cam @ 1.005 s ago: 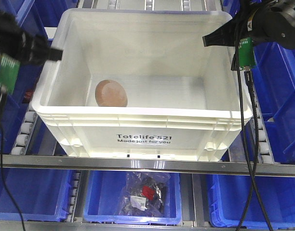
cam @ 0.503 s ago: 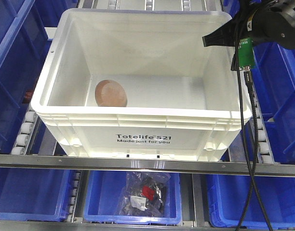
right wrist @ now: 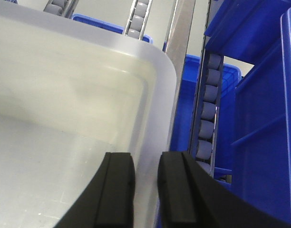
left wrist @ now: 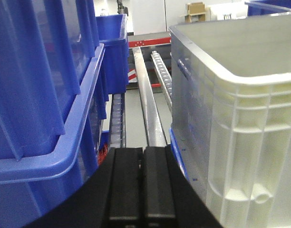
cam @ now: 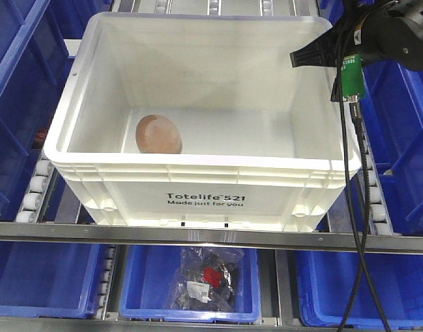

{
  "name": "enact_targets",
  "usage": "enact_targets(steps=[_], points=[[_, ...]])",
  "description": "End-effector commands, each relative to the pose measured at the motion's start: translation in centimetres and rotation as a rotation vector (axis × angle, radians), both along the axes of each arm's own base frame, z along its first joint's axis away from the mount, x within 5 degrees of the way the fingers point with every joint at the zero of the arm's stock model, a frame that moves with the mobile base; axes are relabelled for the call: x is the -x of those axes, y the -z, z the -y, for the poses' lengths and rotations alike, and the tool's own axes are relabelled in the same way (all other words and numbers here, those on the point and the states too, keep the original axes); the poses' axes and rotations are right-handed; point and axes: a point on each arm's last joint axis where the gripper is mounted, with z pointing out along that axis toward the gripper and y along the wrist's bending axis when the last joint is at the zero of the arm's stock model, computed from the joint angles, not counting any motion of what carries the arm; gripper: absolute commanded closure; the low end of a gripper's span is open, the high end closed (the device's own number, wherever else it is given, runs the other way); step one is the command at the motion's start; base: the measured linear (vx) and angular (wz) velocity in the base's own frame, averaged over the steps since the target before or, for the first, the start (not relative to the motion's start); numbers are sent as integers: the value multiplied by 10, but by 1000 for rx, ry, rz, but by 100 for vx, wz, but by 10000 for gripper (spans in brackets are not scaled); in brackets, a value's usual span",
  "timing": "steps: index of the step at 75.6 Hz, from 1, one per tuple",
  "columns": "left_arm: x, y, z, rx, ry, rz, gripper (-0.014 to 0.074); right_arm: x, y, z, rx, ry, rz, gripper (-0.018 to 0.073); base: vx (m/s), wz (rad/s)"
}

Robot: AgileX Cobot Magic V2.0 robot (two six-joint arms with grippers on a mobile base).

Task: Place moving items into box and shelve
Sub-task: 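Open the right gripper and withdraw it away from the tote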

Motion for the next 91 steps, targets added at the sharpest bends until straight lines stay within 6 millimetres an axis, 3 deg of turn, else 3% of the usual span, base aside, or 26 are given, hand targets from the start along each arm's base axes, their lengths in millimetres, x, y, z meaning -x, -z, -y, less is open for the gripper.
enact_targets(steps=[1,91], points=[[0,3,-1,45,-7,66,604,4,-30,-1,-39,-29,121,332,0,0],[0,3,-1,45,-7,60,603,10,-37,2,-84,7,128,332,0,0]])
